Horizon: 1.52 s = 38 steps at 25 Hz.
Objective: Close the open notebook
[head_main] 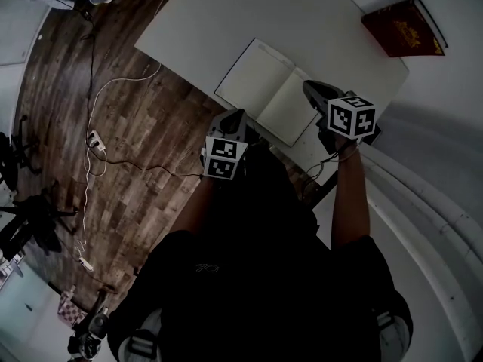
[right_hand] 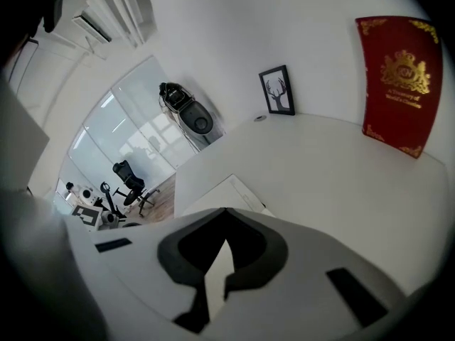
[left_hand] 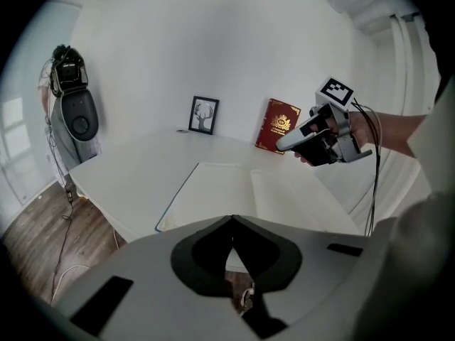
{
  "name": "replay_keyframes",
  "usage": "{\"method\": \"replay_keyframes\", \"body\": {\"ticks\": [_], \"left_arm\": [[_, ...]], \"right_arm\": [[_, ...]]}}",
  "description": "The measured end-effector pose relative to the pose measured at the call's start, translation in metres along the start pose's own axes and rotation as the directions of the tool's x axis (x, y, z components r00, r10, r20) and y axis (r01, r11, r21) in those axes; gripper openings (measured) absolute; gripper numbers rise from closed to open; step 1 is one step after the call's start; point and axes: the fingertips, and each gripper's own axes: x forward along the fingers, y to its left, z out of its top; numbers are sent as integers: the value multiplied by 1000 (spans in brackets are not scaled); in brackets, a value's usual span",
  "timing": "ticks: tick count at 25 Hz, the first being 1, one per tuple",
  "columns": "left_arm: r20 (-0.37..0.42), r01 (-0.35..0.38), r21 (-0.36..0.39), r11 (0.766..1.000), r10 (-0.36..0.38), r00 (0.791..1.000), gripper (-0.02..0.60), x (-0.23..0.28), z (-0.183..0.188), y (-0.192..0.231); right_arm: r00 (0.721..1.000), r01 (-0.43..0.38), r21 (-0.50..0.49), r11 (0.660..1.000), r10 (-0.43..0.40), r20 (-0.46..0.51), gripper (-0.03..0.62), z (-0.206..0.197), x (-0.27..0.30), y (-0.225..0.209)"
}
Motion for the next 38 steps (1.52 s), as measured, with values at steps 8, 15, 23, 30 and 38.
{"method": "replay_keyframes", "body": {"ticks": [8, 15, 23, 30, 38], "left_arm": [[-32, -8, -21, 1000, 8, 999, 3, 0, -6, 6], [-42, 15, -3, 1000, -15, 999, 3, 0, -8, -11], [-57, 58, 40, 998, -55, 997, 3, 8, -2, -33], [-67, 88, 72, 993, -83, 994, 3, 18, 4, -48], [-91, 121, 94, 988, -113, 989, 3, 33, 5, -73]], "right_arm": [[998, 44, 33, 999, -45, 43, 21, -10, -15, -22], [991, 133, 39, 990, -134, 30, 21, -23, -21, -59], [984, 162, 103, 982, -168, 54, 21, -33, -31, -76], [979, 203, 143, 969, -202, -20, 51, -66, -50, -108], [993, 104, 216, 971, -91, -71, 176, -87, -29, -111]]}}
